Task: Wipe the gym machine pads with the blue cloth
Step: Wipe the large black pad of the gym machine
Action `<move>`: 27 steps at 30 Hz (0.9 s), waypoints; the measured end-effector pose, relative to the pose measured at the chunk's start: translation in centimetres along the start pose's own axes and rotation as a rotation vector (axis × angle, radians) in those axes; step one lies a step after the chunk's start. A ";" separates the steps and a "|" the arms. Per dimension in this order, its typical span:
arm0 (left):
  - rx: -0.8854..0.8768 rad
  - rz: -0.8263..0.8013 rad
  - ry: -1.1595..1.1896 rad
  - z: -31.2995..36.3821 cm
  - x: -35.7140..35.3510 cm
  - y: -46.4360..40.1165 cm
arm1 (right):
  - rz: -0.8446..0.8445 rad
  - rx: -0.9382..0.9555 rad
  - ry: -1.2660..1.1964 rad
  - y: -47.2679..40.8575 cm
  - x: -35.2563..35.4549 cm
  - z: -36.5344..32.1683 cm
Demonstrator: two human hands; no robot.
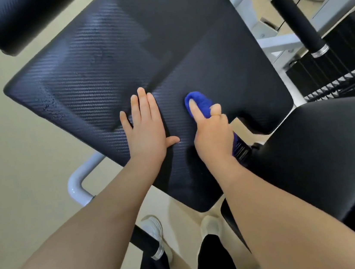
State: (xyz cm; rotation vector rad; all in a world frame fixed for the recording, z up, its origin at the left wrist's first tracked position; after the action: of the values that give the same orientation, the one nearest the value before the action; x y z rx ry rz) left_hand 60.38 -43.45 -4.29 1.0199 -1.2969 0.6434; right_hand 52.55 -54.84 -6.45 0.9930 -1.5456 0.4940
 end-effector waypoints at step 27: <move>-0.693 0.163 0.058 1.3 1.4 3.9 | -0.068 -0.805 -0.317 10.4 -5.3 5.4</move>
State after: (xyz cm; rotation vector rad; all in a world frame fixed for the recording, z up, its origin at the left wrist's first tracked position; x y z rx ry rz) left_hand 56.65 -43.10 -2.06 0.3295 -1.4147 0.2951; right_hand 40.80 -51.68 -10.55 0.4948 -1.7580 -0.3498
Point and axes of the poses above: each hand's wrist, its own y-axis away from the middle knuckle, its own x-axis out of the back of the hand, z = x × y, the point moved 10 cm from there along -y, towards the middle knuckle, and after that the axes turned 2 degrees about z, right-handed, at the moved point
